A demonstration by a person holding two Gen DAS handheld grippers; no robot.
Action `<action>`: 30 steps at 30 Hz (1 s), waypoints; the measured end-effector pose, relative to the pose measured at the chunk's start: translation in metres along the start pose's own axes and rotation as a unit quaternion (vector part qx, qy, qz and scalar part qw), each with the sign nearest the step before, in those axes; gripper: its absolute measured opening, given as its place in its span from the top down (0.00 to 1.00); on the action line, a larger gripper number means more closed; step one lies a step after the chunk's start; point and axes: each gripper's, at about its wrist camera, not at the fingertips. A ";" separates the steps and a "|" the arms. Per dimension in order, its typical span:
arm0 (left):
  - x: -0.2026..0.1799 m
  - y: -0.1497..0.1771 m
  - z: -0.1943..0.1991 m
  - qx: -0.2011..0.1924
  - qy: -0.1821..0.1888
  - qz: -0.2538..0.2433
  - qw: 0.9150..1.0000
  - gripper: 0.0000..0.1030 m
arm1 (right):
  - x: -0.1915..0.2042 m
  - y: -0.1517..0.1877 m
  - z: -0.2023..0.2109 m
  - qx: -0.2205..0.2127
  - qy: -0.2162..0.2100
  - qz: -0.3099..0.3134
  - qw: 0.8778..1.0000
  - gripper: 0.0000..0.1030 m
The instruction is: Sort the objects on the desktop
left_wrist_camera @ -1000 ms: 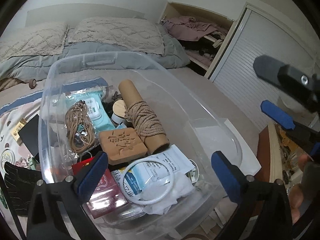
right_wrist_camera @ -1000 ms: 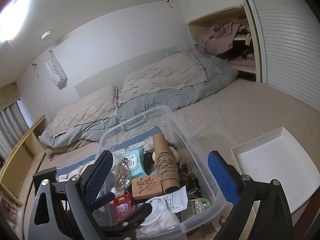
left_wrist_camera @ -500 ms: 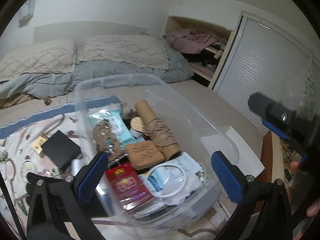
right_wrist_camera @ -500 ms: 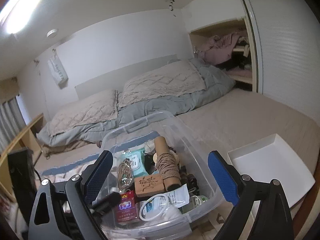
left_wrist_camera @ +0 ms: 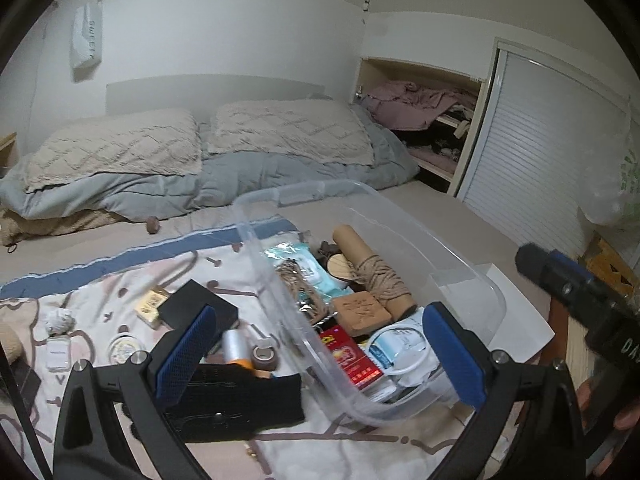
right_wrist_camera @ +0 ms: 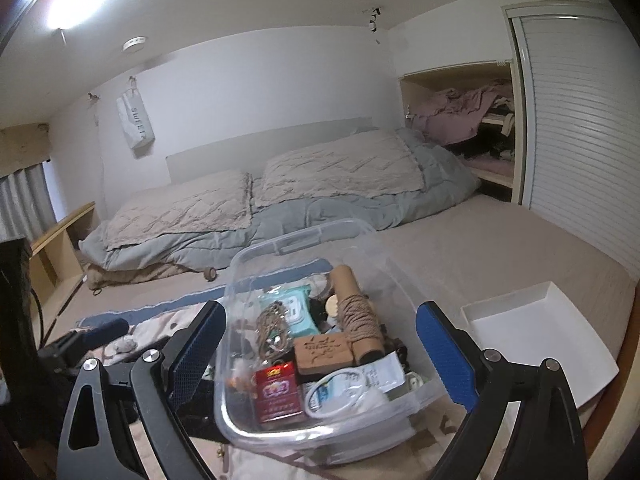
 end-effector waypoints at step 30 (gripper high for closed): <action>0.033 0.036 0.073 -0.035 -0.050 -0.028 0.998 0.00 | 0.029 0.042 0.043 -0.016 0.019 0.047 0.999 0.00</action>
Point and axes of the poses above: each gripper's, at about its wrist camera, not at the fingertips, and z roughly against the way its jaws point, x to its left, y to its underside, and after that the axes turned 14 degrees about y, right-handed
